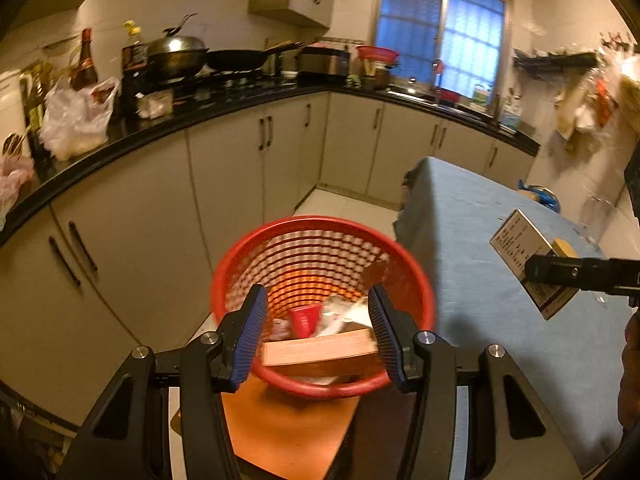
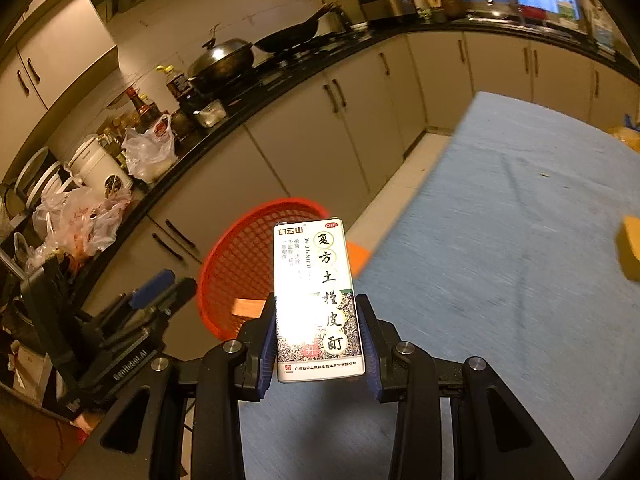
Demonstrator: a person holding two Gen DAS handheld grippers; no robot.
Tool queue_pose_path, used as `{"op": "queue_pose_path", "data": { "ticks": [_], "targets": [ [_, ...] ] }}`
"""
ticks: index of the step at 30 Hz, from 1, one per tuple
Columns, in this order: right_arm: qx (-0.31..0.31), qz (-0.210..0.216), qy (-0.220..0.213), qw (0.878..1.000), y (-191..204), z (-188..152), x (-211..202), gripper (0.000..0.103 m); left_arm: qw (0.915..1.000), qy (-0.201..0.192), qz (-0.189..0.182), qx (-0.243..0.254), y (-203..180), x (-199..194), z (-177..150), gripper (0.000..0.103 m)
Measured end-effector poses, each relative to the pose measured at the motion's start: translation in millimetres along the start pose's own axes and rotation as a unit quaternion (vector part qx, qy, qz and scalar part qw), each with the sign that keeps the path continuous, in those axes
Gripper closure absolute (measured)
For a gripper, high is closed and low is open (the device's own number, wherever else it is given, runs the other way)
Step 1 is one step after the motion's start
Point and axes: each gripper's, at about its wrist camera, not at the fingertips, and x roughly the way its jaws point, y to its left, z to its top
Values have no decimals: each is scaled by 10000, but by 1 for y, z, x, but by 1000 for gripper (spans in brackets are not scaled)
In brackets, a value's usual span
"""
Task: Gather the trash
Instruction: 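Carry both boxes over the red wastebasket and open both tools, then move both open tools back over the table toward the plastic bag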
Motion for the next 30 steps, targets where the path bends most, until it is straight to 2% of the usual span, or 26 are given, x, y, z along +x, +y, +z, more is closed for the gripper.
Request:
{"op": "queue_pose_path", "data": {
  "ticks": [11, 13, 14, 15, 22, 30],
  "targets": [
    [-19, 129, 558, 9984, 30, 27, 92, 62, 9995, 222, 67, -219, 31, 15, -8, 52],
    [13, 152, 618, 9980, 32, 29, 103, 58, 9995, 219, 77, -208, 32, 15, -8, 52],
    [25, 149, 616, 9980, 32, 30, 105, 51, 9995, 221, 81, -192, 32, 14, -8, 52],
    [41, 128, 560, 9983, 32, 30, 105, 46, 9996, 220, 81, -179, 31, 13, -9, 52],
    [142, 182, 265, 9994, 14, 26, 68, 45, 9998, 144, -25, -106, 16, 4, -6, 52],
    [582, 59, -181, 9981, -50, -7, -8, 45, 9987, 106, -290, 401, -42, -11, -3, 51]
  ]
}}
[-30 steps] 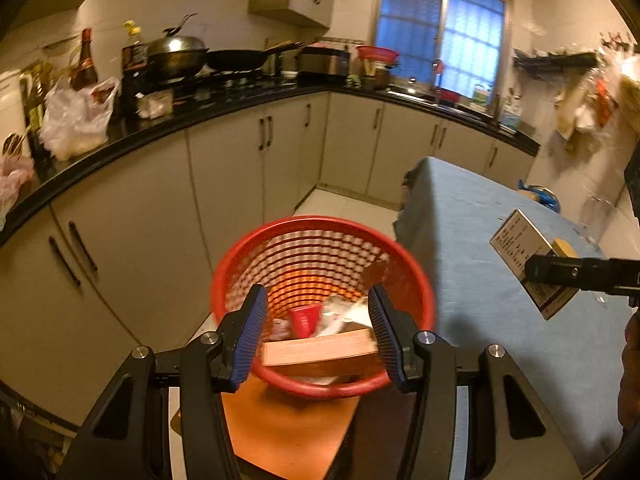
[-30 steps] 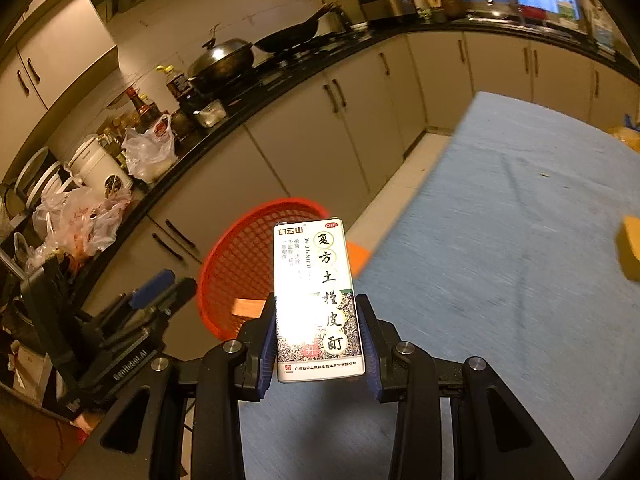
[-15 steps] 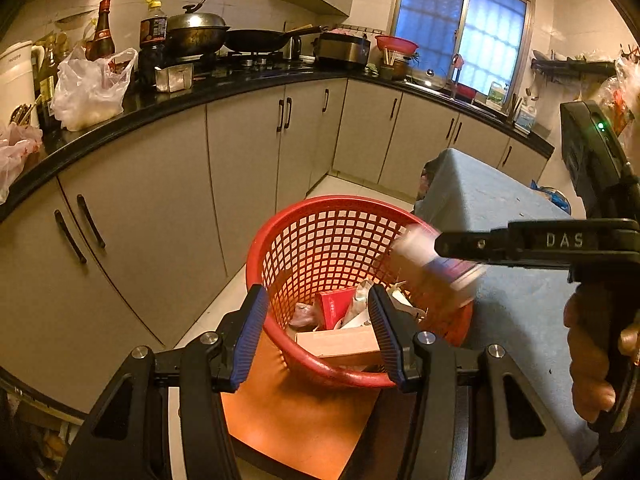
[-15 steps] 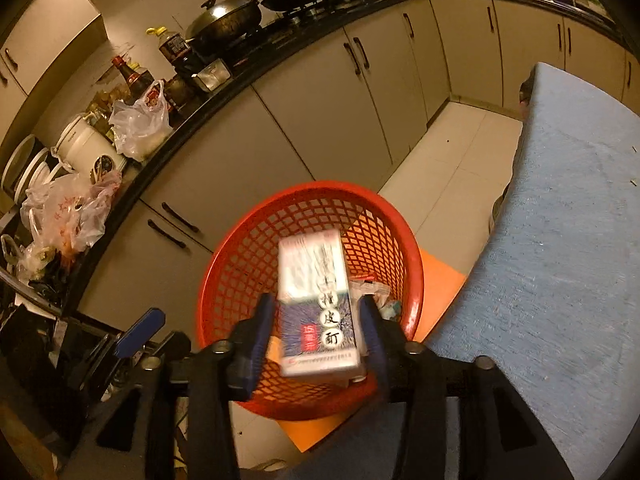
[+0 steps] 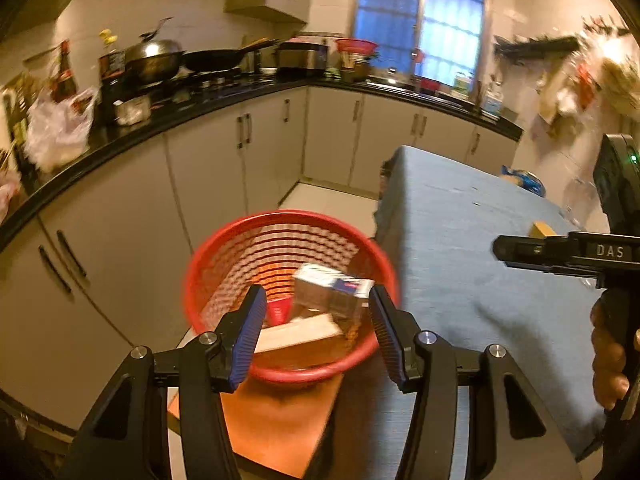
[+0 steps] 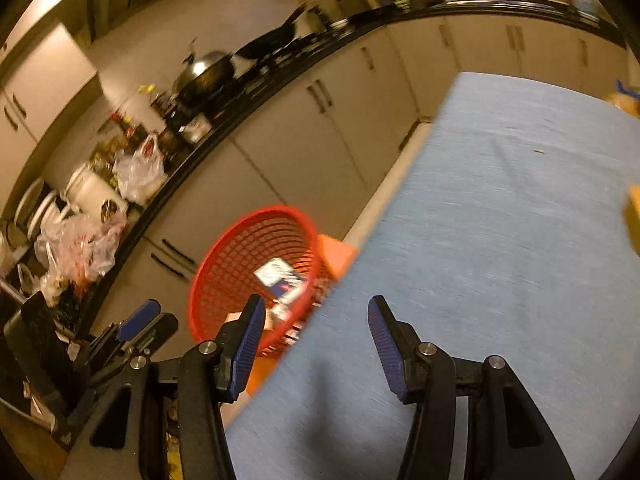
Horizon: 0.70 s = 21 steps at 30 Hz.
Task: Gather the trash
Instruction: 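Move both open tools back over the table toward the plastic bag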
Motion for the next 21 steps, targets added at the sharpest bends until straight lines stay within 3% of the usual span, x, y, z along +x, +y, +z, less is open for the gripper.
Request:
{"op": "queue_pose_path", "data": {
  "ticks": [5, 8, 11, 13, 15, 21],
  "targets": [
    [268, -611, -577, 9961, -62, -11, -76, 45, 9990, 63, -266, 347, -49, -2, -1, 48],
    [675, -1071, -1030, 9866, -109, -13, -131, 45, 9973, 160, -462, 540, -80, 1, -1, 47],
    [1320, -1914, -1440, 9619, -168, -16, -186, 42, 9950, 306, -666, 685, -107, 6, 0, 45],
    [1820, -2219, -1501, 9461, -204, -20, -209, 33, 9926, 410, -829, 787, -122, 10, 1, 44],
    [2311, -2230, -1384, 9369, -243, -24, -218, 33, 9896, 533, -995, 896, -140, 15, 3, 42],
    [2748, -2082, -1110, 9321, -293, -20, -197, 33, 9792, 938, -1404, 1124, -193, 37, 16, 35]
  ]
}}
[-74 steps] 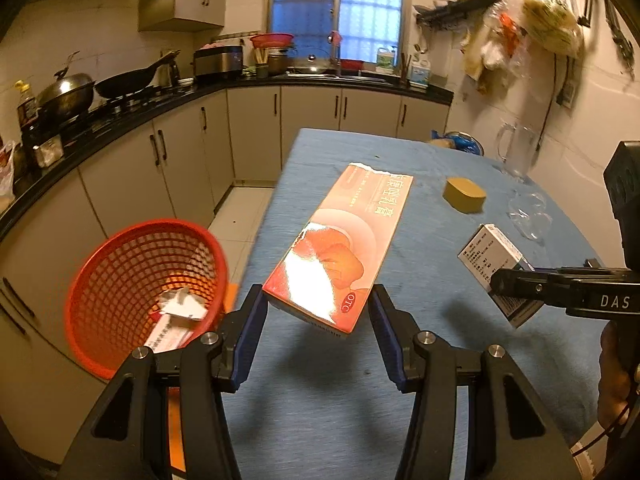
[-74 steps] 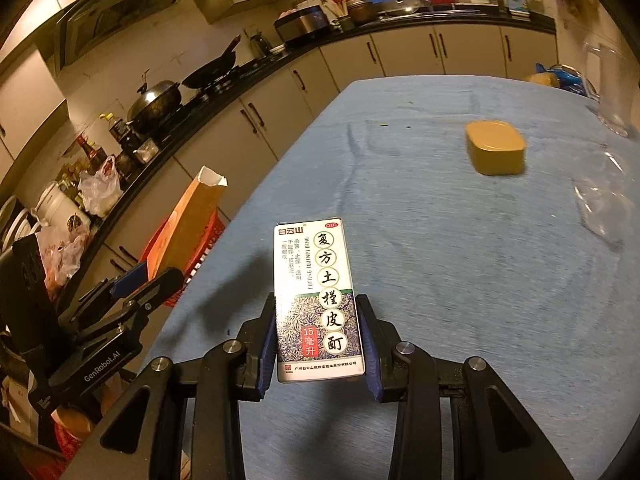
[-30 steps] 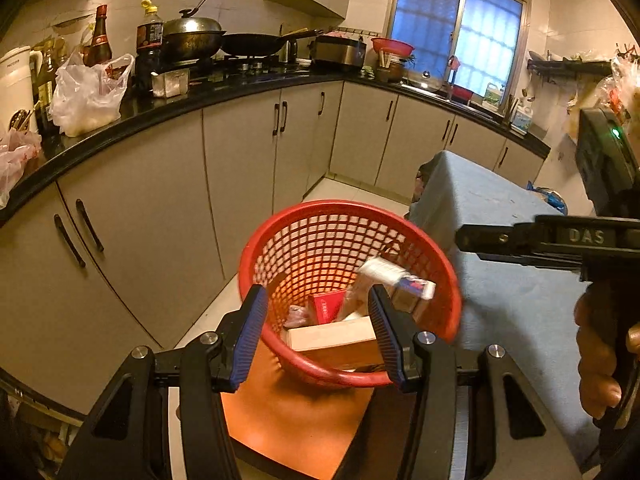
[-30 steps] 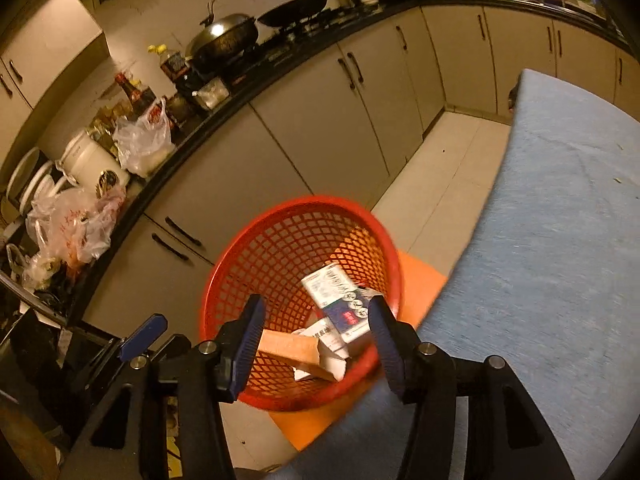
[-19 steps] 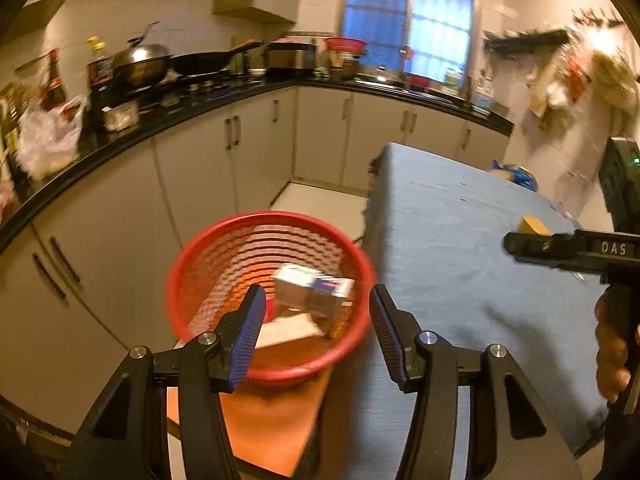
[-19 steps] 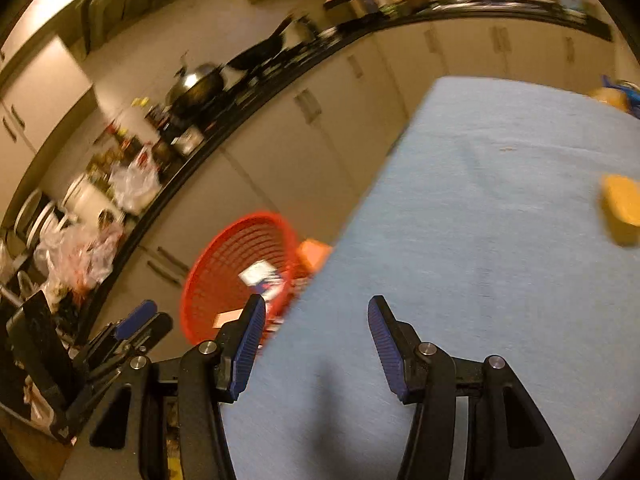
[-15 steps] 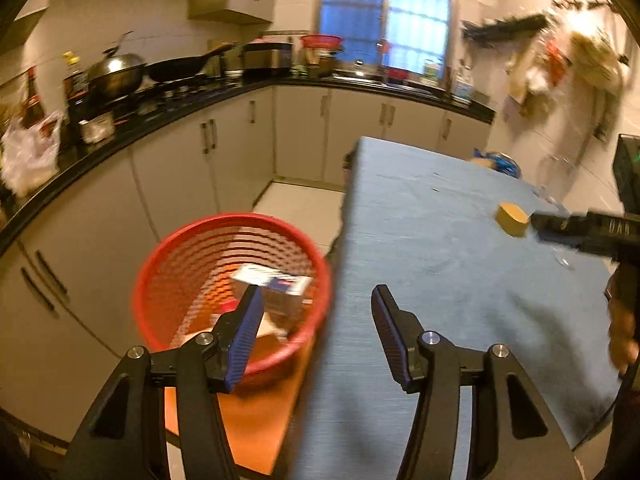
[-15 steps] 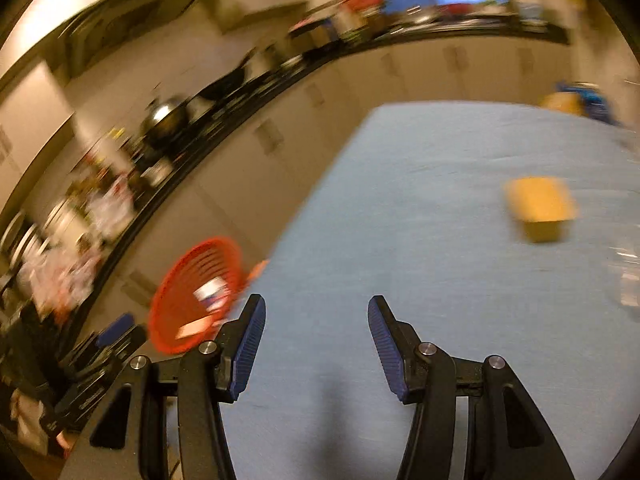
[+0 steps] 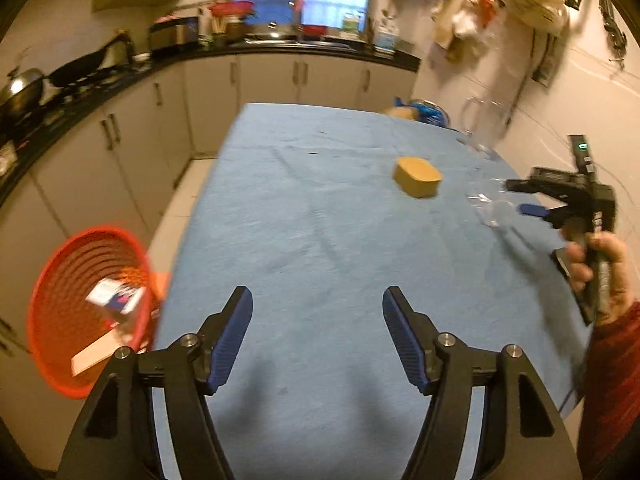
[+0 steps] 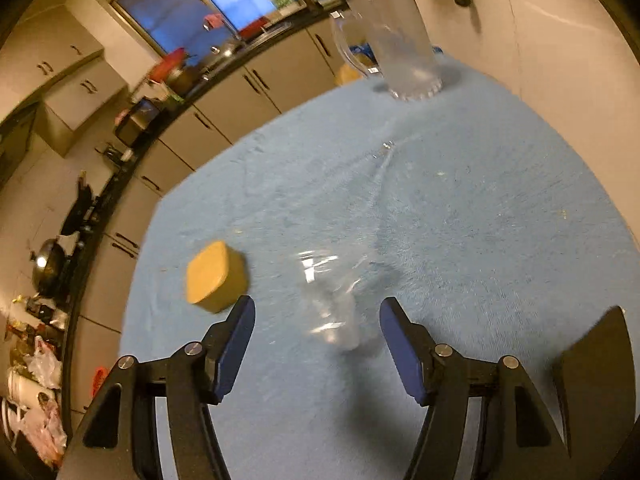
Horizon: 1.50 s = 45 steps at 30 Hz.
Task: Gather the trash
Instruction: 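Move both open tools back over the table toward the plastic bag, then grasp the clear plastic bag with the right tool while the left tool grasps the yellow container, then carry the yellow container and plastic bag over the red wastebasket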
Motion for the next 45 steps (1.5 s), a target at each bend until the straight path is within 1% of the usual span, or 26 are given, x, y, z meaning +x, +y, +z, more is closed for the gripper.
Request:
{"op": "queue_pose_path", "data": {
  "ticks": [1, 2, 3, 5, 7, 10, 11, 12, 15, 17, 19, 21, 22, 24, 26, 28, 30, 33, 34, 35, 39, 42, 45],
  "targets": [
    [0, 36, 41, 10000, -2, 2, 6, 33, 10000, 52, -19, 0, -5, 5, 5, 33],
    [-4, 81, 108, 9999, -4, 3, 12, 37, 9999, 115, -70, -7, -11, 11, 13, 33],
    [18, 162, 172, 9997, -4, 4, 17, 50, 9998, 146, -135, -7, -15, 16, 19, 33],
    [42, 217, 238, 9995, -6, 1, 23, 65, 9993, 309, -217, -23, -26, 31, 35, 30],
    [114, 340, 185, 9992, -11, -1, 25, 67, 9983, 446, -368, -100, -37, 47, 51, 29],
    [166, 431, -18, 9989, -22, 0, 15, 67, 9955, 701, -531, -345, -52, 73, 75, 27],
    [222, 484, -110, 9985, -24, -1, 10, 67, 9941, 769, -616, -462, -58, 84, 84, 27],
    [303, 562, -254, 9976, -28, 0, 4, 67, 9927, 838, -638, -591, -64, 94, 93, 27],
    [403, 610, -556, 9958, -32, 2, -12, 67, 9866, 1121, -696, -961, -83, 131, 117, 27],
    [510, 689, -671, 9941, -36, 1, -19, 67, 9863, 1186, -556, -1004, -94, 149, 131, 27],
    [561, 823, -694, 9926, -38, 0, -23, 67, 9857, 1322, -425, -956, -108, 172, 147, 27],
    [590, 850, -738, 9919, -40, -2, -26, 67, 9855, 1376, -238, -969, -116, 189, 158, 27],
    [578, 897, -724, 9916, -39, -2, -27, 67, 9849, 1431, -238, -943, -121, 199, 161, 27],
    [619, 997, -724, 9905, -39, -2, -29, 67, 9830, 1591, -75, -913, -128, 216, 165, 27],
    [647, 1060, -761, 9893, -37, -1, -31, 67, 9819, 1643, -12, -947, -133, 230, 167, 27],
    [684, 1100, -809, 9883, -40, -2, -35, 67, 9813, 1684, 135, -922, -137, 239, 167, 27],
    [709, 1141, -802, 9877, -40, -2, -36, 67, 9812, 1703, 182, -887, -142, 247, 166, 27],
    [738, 1154, -771, 9876, -41, -6, -35, 67, 9831, 1669, 343, -673, -148, 252, 161, 27],
    [747, 1162, -763, 9875, -42, -6, -34, 67, 9832, 1675, 345, -642, -148, 254, 160, 32],
    [753, 1173, -759, 9873, -42, -6, -34, 67, 9836, 1670, 344, -590, -148, 254, 158, 34],
    [703, 1161, -772, 9877, -39, -5, -34, 67, 9859, 1583, 274, -460, -144, 244, 149, 34],
    [580, 1156, -746, 9888, -34, -8, -33, 67, 9879, 1488, 165, -408, -136, 222, 137, 34],
    [379, 1161, -662, 9903, -23, -11, -28, 67, 9912, 1268, 133, -345, -125, 194, 121, 34]
  ]
}}
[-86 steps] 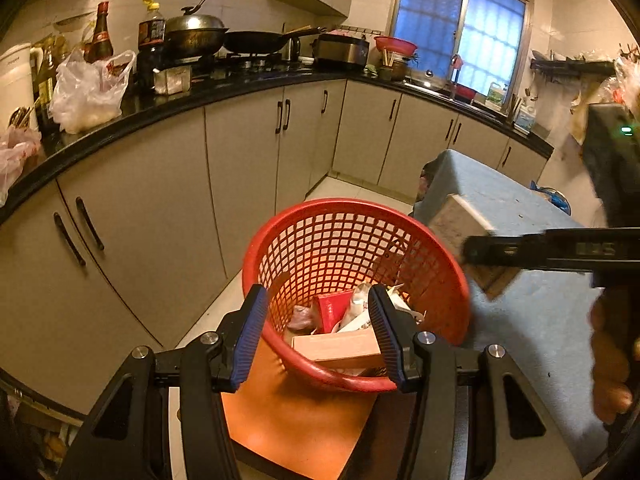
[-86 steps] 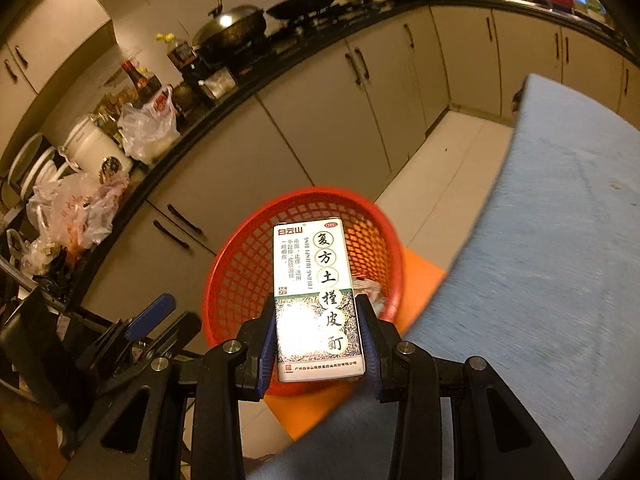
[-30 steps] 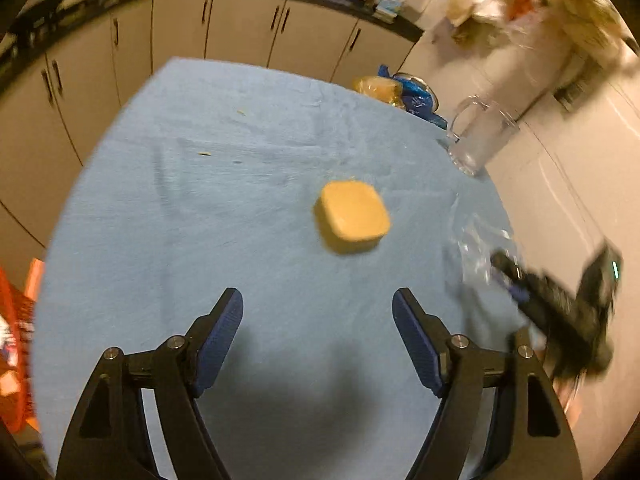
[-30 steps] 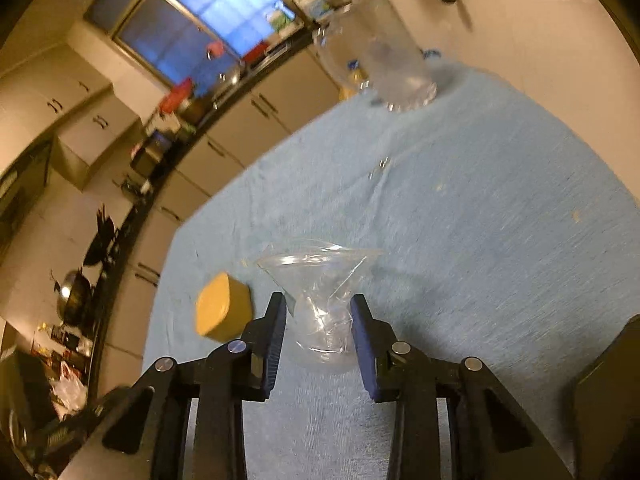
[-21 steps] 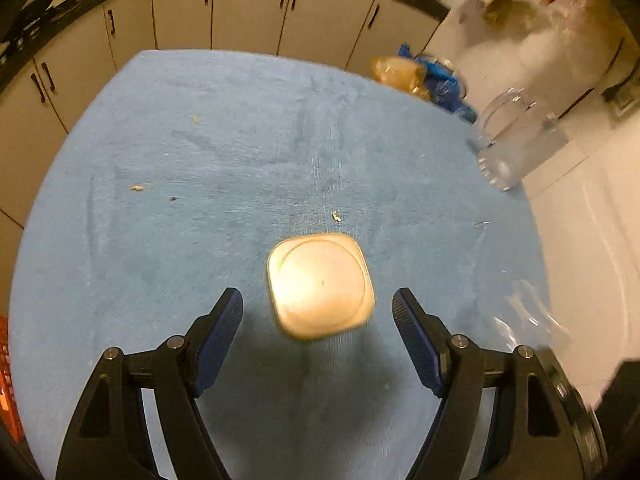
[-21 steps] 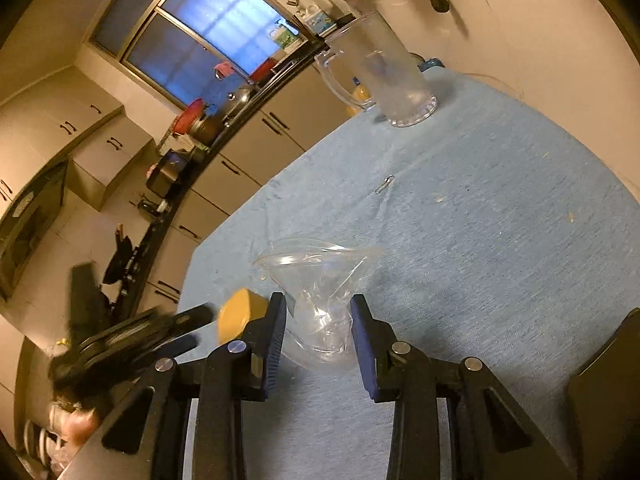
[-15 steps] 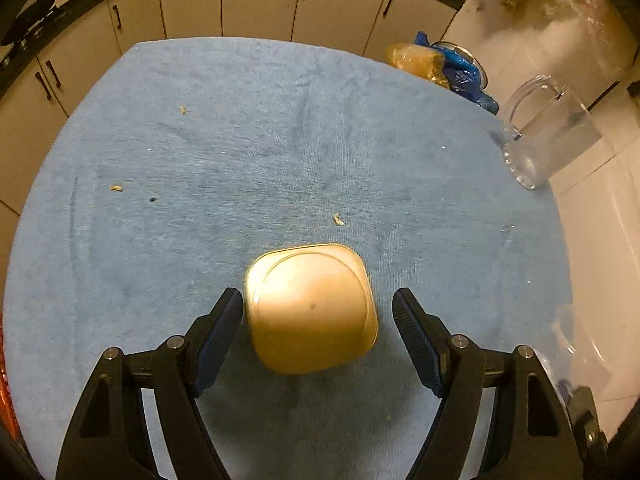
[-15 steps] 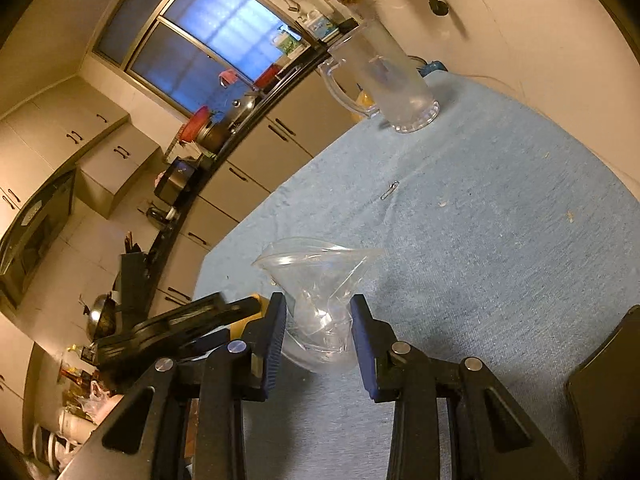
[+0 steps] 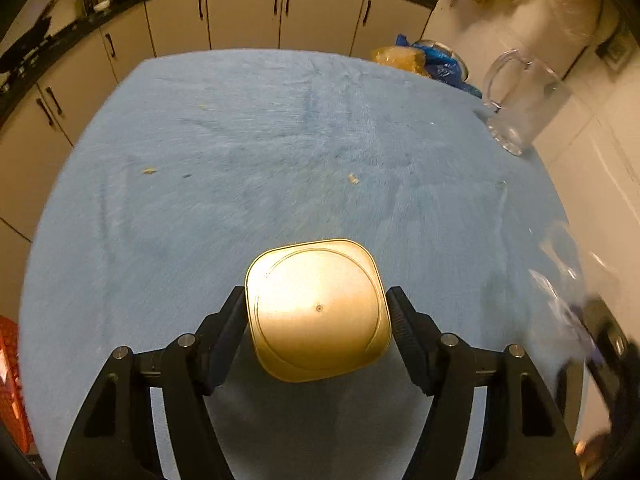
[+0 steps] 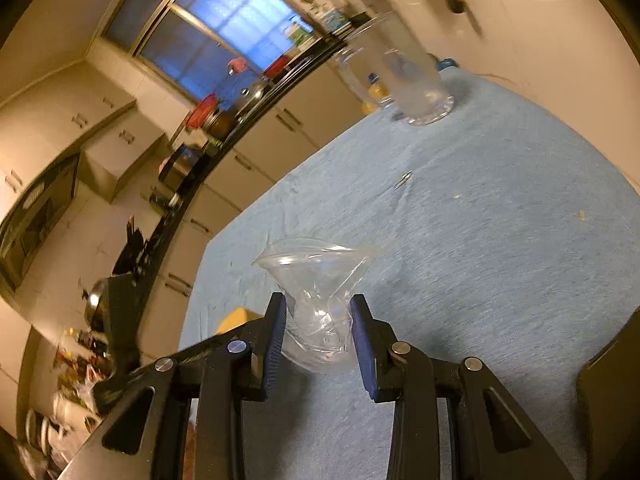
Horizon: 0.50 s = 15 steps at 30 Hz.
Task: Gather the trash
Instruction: 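Carry the yellow container and plastic bag over the red wastebasket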
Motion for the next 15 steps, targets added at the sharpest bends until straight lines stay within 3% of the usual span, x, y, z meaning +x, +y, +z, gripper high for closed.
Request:
{"op": "queue_pose_path", "data": {
  "ticks": [7, 15],
  "targets": [
    [-607, 199, 395, 9972, 36, -27, 18, 67, 9984, -544, -6, 126, 34, -57, -56, 34],
    [-992, 589, 722, 9907, 71, -74, 19, 67, 9925, -1167, 283, 214, 72, -109, -108, 34]
  ]
}}
